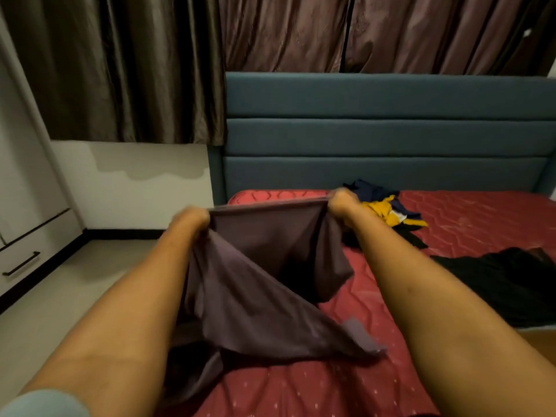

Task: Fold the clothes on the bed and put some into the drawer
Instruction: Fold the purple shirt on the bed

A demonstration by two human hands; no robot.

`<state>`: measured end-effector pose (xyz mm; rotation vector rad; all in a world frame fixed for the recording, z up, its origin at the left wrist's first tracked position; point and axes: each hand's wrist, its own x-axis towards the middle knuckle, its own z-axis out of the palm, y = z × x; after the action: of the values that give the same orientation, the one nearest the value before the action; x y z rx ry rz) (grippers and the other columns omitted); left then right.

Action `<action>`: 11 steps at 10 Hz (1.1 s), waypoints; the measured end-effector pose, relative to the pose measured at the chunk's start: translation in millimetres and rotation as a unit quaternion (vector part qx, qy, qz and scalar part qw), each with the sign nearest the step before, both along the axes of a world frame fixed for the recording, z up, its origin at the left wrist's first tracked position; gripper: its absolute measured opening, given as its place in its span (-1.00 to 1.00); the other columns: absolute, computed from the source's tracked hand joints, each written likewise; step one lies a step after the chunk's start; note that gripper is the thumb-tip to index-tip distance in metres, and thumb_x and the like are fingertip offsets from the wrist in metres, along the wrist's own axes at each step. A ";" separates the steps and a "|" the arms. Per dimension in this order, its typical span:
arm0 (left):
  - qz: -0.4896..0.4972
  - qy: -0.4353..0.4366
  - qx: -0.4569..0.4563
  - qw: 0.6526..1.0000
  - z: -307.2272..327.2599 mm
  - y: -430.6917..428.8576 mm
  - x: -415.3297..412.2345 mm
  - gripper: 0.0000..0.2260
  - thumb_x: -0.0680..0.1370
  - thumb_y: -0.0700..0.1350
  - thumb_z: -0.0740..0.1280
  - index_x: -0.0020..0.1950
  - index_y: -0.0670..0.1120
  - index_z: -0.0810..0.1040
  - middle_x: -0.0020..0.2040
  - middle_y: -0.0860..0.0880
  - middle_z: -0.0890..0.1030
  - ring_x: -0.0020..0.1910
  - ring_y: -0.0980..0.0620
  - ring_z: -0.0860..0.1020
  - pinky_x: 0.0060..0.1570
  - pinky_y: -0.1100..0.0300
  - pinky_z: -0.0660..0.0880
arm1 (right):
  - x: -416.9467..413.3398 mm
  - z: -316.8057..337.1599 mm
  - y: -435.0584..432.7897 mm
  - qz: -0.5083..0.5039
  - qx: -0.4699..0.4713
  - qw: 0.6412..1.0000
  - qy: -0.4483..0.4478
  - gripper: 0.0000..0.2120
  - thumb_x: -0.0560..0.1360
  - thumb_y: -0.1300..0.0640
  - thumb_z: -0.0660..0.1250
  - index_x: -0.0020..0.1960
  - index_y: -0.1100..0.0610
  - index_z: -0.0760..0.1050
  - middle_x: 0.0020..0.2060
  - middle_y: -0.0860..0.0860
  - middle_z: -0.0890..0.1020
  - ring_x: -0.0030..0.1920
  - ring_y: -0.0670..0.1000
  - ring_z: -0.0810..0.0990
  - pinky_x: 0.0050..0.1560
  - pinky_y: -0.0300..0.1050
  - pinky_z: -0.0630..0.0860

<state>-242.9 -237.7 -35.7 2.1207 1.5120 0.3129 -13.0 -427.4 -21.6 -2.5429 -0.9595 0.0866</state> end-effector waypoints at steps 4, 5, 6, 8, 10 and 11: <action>-0.028 -0.278 0.384 0.880 99.4 -4.9 38.2 -0.67 0.55 -0.21 0.19 0.22 0.09 0.57 0.07 -0.22 0.47 -0.05 -0.20 0.47 0.08 0.07 0.40 | 44.1 86.2 -73.6 -0.101 0.547 0.814 -0.170 -0.38 0.33 0.42 0.10 0.26 -0.02 0.56 0.13 0.06 0.63 0.12 0.05 0.56 0.19 -0.15 0.42; -0.039 -0.145 0.424 0.893 47.2 8.4 10.8 -0.69 0.49 -0.27 0.28 0.14 0.04 0.61 -0.07 -0.23 0.55 -0.05 -0.25 0.48 -0.02 -0.01 0.41 | 45.8 21.3 -104.9 -0.196 0.455 0.846 -0.198 -0.43 0.33 0.42 0.17 0.17 -0.05 0.60 0.04 0.06 0.66 0.09 0.13 0.51 0.12 -0.05 0.40; -0.034 -0.084 0.377 0.922 -16.9 -0.1 -36.2 -0.69 0.48 -0.28 0.25 0.09 0.03 0.62 -0.08 -0.21 0.61 -0.02 -0.25 0.51 -0.05 -0.02 0.42 | 31.3 -66.0 -143.9 -0.211 0.143 0.946 -0.198 -0.60 0.41 0.33 0.22 0.09 -0.03 0.61 0.00 0.11 0.65 0.15 0.19 0.47 0.19 0.04 0.25; -0.208 0.217 0.177 0.937 -147.2 -34.7 -92.7 -0.62 0.54 0.02 0.32 0.37 0.16 0.46 0.32 -0.06 0.51 0.24 -0.10 0.51 0.22 0.08 0.44 | -7.5 -162.6 -174.7 -0.079 -0.338 0.937 0.048 -0.64 0.57 0.08 0.19 0.35 0.07 0.42 0.39 0.07 0.42 0.38 0.12 0.37 0.42 0.19 0.10; -0.132 0.165 -0.071 0.975 -309.9 52.5 -147.7 -0.29 0.06 0.11 0.63 0.15 -0.01 0.55 0.15 -0.04 0.58 0.11 -0.09 0.55 0.13 -0.04 0.52 | -25.6 -201.7 -209.7 -0.074 -0.502 0.853 0.124 -0.48 0.60 -0.05 0.13 0.52 0.07 0.20 0.49 0.08 0.26 0.47 0.15 0.24 0.45 0.05 0.17; -0.112 0.198 -0.081 0.970 -336.8 81.5 -138.6 -0.14 -0.04 0.28 0.59 0.18 -0.05 0.55 0.21 -0.09 0.58 0.13 -0.13 0.57 0.16 -0.05 0.52 | -25.2 -198.1 -213.4 -0.078 -0.477 0.861 0.156 -0.57 0.60 0.05 0.17 0.44 0.15 0.34 0.39 0.13 0.41 0.39 0.14 0.38 0.32 -0.04 0.34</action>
<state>-381.4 -156.2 -372.4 2.2816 1.4231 -0.3246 -38.2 -640.9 -219.8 -3.2899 -0.6453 1.1486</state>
